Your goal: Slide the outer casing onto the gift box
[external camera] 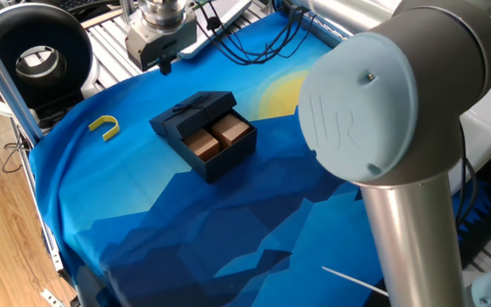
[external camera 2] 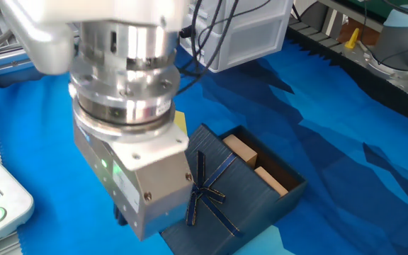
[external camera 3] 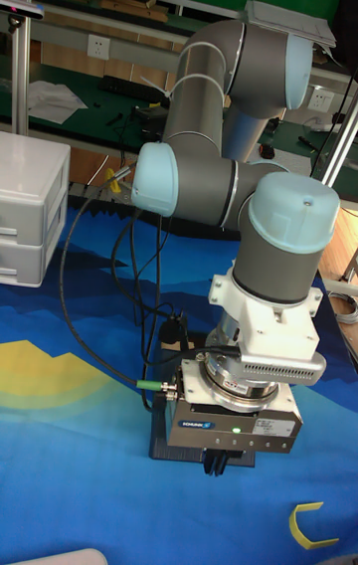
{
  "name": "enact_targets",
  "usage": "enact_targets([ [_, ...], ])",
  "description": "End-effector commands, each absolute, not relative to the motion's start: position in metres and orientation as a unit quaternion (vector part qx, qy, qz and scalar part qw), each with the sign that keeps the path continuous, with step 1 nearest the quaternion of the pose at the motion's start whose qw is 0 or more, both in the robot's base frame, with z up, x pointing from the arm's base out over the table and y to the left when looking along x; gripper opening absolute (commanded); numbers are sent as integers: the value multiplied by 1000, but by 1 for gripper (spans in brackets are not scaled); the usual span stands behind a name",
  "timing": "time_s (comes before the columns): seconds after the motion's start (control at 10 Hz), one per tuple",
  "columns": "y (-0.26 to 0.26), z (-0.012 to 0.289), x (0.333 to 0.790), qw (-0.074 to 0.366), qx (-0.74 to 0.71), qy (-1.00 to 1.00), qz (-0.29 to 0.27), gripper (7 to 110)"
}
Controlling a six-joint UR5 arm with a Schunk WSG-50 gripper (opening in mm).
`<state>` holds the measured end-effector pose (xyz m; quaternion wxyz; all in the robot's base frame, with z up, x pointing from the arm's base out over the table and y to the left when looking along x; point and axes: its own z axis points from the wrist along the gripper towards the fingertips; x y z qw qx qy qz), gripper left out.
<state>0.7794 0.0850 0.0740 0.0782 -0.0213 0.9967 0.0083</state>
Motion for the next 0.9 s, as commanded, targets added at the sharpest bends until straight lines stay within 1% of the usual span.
enact_targets([
  [0.0, 90, 65, 769, 66, -17, 998, 6, 7],
  [0.1, 87, 66, 762, 51, -17, 999, 1, 7],
  [0.3, 83, 65, 721, -31, -14, 999, -7, 7],
  [0.4, 81, 66, 711, -50, -11, 999, -10, 7],
  [0.6, 88, 66, 712, -49, -6, 999, 5, 7],
  [0.8, 95, 64, 734, -6, -7, 1000, 17, 7],
])
